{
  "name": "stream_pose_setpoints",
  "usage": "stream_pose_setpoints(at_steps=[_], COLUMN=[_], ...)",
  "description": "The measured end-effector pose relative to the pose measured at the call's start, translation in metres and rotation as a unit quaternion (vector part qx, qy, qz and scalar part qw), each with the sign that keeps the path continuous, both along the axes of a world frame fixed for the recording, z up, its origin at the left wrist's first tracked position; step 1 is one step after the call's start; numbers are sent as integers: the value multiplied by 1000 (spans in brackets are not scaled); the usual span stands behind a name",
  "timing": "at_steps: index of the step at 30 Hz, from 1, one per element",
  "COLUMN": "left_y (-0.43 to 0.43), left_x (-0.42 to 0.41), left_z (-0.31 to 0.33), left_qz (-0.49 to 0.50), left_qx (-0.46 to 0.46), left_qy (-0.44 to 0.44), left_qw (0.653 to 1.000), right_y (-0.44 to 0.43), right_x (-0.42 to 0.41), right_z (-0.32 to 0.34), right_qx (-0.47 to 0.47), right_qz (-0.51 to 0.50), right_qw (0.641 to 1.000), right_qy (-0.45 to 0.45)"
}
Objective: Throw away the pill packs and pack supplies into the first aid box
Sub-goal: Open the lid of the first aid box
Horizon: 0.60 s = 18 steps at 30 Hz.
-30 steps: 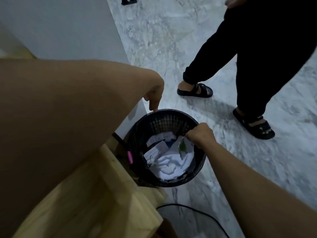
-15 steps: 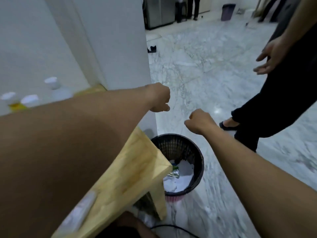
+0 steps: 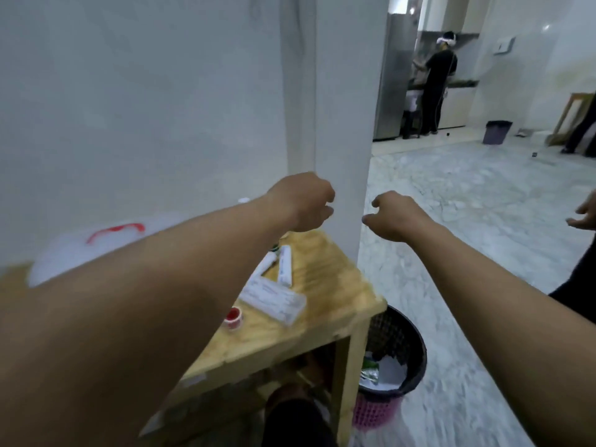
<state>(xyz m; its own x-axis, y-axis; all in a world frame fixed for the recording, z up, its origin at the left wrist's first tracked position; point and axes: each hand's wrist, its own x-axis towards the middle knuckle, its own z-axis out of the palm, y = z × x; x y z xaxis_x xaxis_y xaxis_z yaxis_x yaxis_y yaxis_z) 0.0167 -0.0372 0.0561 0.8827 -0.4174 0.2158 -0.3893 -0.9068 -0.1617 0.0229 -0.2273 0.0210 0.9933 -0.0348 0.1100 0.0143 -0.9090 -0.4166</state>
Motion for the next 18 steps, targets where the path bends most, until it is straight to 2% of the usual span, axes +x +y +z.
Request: stream_pose_setpoints(at_steps=[7,18], left_y=[96,231], left_x=[-80,-155], left_z=[16,-7], left_qz=[26,177], left_qx=[19,-49], left_qy=[-123,-138], left_qw=[992,973], right_y=[94,232], right_x=[-32,-75], right_z=[36,28], right_qx=[-43,-72], right_qz=[113,290], right_qw=[991,952], right_qy=[-60,-62])
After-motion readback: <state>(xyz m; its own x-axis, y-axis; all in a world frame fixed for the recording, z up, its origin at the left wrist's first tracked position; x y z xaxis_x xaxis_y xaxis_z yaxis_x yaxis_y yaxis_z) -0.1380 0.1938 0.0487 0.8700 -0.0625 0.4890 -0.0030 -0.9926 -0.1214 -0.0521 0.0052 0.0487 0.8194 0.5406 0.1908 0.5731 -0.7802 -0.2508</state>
